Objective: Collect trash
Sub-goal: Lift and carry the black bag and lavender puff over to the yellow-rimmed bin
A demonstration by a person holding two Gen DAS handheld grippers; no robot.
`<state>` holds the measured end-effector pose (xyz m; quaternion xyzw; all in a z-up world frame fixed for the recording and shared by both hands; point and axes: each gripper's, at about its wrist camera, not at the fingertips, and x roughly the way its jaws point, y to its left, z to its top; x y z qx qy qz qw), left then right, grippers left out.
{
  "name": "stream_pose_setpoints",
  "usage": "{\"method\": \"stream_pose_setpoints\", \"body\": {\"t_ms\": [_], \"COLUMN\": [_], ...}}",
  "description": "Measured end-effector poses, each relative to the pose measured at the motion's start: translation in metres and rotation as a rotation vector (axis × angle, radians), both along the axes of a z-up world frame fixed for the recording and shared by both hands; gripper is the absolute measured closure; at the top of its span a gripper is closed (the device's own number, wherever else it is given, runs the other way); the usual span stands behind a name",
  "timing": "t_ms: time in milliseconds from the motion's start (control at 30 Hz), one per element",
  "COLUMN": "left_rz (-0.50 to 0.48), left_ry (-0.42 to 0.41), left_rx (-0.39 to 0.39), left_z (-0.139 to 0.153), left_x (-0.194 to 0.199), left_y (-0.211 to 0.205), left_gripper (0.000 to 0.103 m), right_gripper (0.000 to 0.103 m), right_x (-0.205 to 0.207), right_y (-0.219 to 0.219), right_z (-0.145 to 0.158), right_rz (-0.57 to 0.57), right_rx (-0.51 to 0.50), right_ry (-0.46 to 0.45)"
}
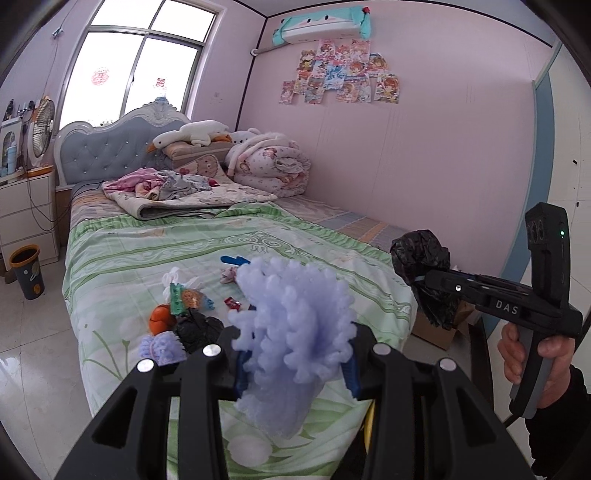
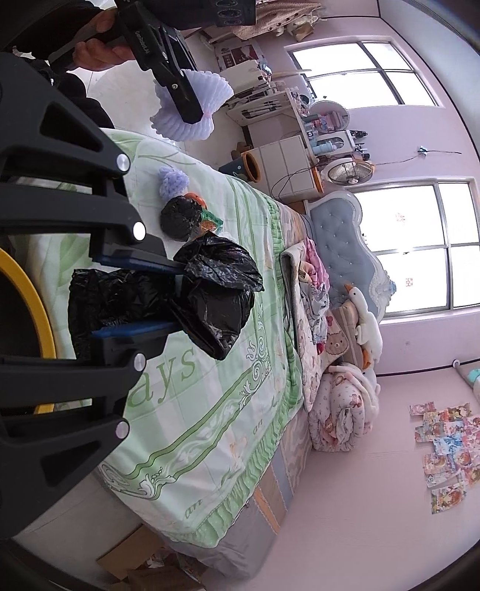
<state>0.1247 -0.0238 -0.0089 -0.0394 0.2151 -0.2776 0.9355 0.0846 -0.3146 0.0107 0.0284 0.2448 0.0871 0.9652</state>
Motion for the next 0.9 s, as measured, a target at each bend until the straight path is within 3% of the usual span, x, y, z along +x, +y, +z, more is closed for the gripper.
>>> {"method": "stream_pose_setpoints", "body": {"t_ms": [533,900], "left_rz": [-0.205,-0.326], "left_ry": [0.077,0.182], "left_rx": [0.085,0.161], "left_z": [-0.027,-0.072], "left_x": [-0.021,-0.023], "left_y": [-0.080,-0.127], "left_gripper": [0.066,0.066], "right_gripper": [0.079,0.079], "right_x": [-0.044,-0.064], "right_y": [-0.058,-0.075], "right_z": [-0.018,-0.045], "right_rz": [-0.084,-0.126], "right_rx": [0.045,0.032], "right_ry": [0.053,0.136]}}
